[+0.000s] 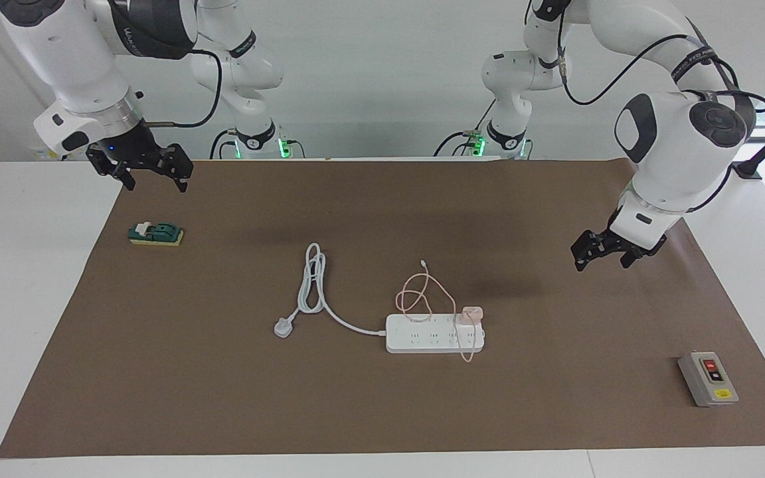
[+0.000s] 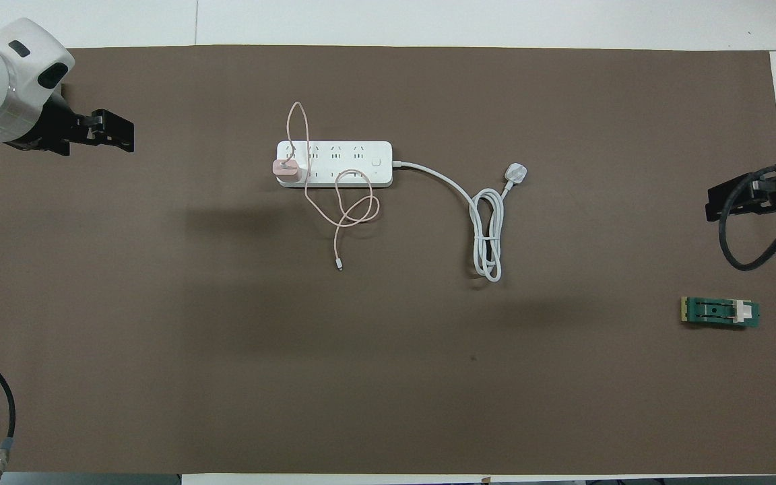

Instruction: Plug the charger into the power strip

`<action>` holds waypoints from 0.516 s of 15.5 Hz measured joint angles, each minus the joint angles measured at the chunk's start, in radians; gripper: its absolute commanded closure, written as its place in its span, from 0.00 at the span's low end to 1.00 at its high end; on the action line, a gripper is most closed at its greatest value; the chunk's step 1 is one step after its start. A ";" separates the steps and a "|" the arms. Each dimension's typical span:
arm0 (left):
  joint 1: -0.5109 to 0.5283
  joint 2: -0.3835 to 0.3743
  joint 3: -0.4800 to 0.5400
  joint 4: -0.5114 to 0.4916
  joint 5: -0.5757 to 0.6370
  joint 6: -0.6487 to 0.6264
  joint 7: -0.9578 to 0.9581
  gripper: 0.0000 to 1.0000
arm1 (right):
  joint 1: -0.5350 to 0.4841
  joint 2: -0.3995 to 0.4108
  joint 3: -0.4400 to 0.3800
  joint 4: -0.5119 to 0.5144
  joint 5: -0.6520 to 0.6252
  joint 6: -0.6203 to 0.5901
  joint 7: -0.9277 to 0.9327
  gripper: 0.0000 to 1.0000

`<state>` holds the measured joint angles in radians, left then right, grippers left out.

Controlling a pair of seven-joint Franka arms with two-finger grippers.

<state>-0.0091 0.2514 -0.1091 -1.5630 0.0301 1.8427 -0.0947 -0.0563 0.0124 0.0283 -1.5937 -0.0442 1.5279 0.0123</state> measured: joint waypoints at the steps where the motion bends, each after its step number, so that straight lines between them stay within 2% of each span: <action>1: 0.001 -0.006 0.001 -0.003 0.000 -0.010 -0.002 0.00 | 0.000 0.000 0.000 0.000 0.000 0.000 0.000 0.00; 8: 0.009 -0.113 0.009 -0.002 0.000 -0.173 -0.004 0.00 | 0.000 0.000 0.000 0.000 0.000 0.000 0.000 0.00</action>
<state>-0.0006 0.1387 -0.0997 -1.5654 0.0301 1.6693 -0.0987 -0.0563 0.0124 0.0283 -1.5937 -0.0442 1.5279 0.0123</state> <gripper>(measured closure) 0.000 0.000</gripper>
